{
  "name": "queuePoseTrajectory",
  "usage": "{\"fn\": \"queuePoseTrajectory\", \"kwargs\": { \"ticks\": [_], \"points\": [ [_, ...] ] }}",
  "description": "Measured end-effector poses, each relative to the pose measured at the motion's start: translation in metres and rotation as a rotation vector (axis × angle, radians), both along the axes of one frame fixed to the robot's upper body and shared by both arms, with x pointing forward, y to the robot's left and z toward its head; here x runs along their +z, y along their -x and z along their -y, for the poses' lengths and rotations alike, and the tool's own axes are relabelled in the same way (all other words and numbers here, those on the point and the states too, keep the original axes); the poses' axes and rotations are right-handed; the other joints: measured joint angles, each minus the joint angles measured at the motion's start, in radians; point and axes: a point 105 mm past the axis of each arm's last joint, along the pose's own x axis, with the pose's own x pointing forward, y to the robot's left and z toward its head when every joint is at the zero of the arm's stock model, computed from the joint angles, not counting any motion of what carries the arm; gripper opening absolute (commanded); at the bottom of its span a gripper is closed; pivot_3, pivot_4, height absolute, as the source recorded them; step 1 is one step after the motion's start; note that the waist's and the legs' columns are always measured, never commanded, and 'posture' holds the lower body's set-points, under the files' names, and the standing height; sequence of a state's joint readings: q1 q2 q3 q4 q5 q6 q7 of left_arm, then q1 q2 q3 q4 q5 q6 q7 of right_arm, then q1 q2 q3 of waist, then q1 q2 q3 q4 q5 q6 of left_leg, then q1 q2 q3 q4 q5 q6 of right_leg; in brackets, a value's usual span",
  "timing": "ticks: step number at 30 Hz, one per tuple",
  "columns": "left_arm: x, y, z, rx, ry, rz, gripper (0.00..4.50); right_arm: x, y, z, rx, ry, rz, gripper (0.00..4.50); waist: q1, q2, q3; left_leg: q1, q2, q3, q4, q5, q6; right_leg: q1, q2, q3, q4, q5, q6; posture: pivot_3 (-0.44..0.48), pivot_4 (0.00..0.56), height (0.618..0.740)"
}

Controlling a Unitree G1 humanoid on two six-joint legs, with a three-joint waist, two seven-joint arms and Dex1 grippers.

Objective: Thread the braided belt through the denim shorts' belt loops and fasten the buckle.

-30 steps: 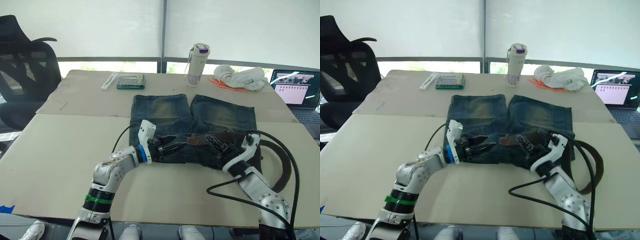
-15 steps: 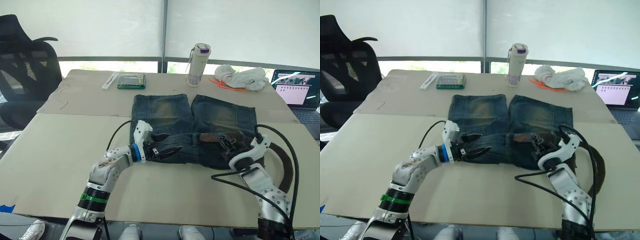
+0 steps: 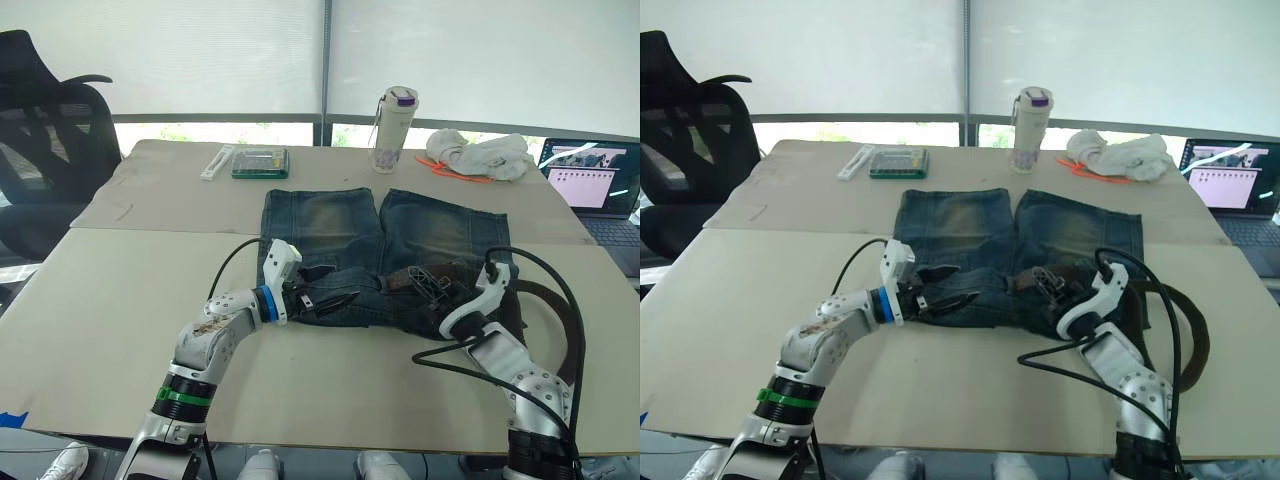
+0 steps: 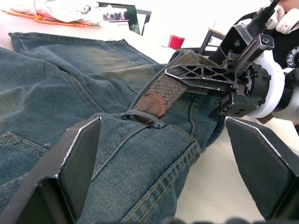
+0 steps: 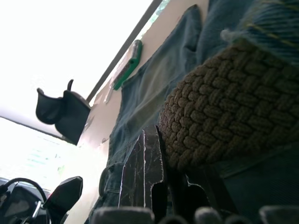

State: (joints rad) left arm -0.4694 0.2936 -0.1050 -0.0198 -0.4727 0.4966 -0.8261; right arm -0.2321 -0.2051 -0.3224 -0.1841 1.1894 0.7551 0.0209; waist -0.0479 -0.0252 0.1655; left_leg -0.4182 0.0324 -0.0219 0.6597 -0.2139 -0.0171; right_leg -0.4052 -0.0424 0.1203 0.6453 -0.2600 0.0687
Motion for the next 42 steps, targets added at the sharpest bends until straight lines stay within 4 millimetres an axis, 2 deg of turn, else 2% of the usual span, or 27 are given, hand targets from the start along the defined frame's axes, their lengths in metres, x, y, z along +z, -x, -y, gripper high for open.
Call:
{"fn": "queuePoseTrajectory", "kwargs": {
  "ticks": [5, 10, 14, 28, 33, 38, 42],
  "points": [
    [0.001, -0.001, -0.004, 0.012, -0.011, 0.009, 4.47, -0.006, -0.009, -0.001, 0.012, -0.088, -0.049, 0.00, -0.003, 0.000, 0.000, 0.000, 0.000, 0.000, 0.000, 0.000, 0.000, 0.000, 0.000, 0.000, 0.000, 0.000, 0.000, 0.000, 0.150, 0.737],
    [0.001, -0.003, -0.008, 0.029, -0.024, 0.021, 4.47, -0.018, -0.007, 0.029, -0.048, -0.020, -0.100, 0.00, 0.001, 0.000, 0.000, 0.000, 0.000, 0.000, 0.000, 0.000, 0.000, 0.000, 0.000, 0.000, 0.000, 0.000, 0.000, 0.000, 0.150, 0.737],
    [0.001, -0.003, -0.009, 0.031, -0.028, 0.023, 4.47, -0.021, -0.005, 0.040, -0.046, 0.063, -0.112, 0.00, 0.000, 0.000, 0.000, 0.000, 0.000, 0.000, 0.000, 0.000, 0.000, 0.000, 0.000, 0.000, 0.000, 0.000, 0.000, 0.000, 0.150, 0.737],
    [0.003, -0.004, -0.014, 0.034, -0.074, 0.073, 4.47, -0.030, -0.017, 0.025, 0.044, 0.437, -0.067, 0.00, -0.007, 0.000, 0.000, 0.001, 0.000, 0.000, 0.000, 0.000, 0.000, 0.001, 0.000, 0.000, 0.000, 0.000, 0.000, 0.000, 0.150, 0.737],
    [0.004, -0.004, -0.014, 0.034, -0.074, 0.081, 4.47, -0.024, -0.022, 0.029, 0.035, 0.351, -0.061, 0.00, -0.008, 0.000, 0.000, 0.001, 0.000, 0.000, 0.000, 0.000, 0.000, 0.001, 0.000, 0.000, 0.000, 0.000, 0.000, 0.000, 0.150, 0.737],
    [0.004, -0.003, -0.014, 0.033, -0.080, 0.086, 4.47, -0.009, -0.013, 0.045, 0.063, 0.165, -0.053, 0.00, 0.000, 0.000, 0.000, 0.000, 0.000, 0.000, 0.000, 0.000, 0.000, 0.001, 0.000, 0.000, 0.000, 0.000, 0.000, 0.000, 0.150, 0.737],
    [0.004, -0.003, -0.014, 0.030, -0.080, 0.087, 4.47, -0.009, -0.010, 0.048, 0.088, 0.104, -0.075, 0.00, 0.000, 0.000, 0.000, 0.000, 0.000, 0.000, 0.000, 0.000, 0.000, 0.000, 0.000, 0.000, 0.000, 0.000, 0.000, 0.000, 0.150, 0.737]
  ]
}}
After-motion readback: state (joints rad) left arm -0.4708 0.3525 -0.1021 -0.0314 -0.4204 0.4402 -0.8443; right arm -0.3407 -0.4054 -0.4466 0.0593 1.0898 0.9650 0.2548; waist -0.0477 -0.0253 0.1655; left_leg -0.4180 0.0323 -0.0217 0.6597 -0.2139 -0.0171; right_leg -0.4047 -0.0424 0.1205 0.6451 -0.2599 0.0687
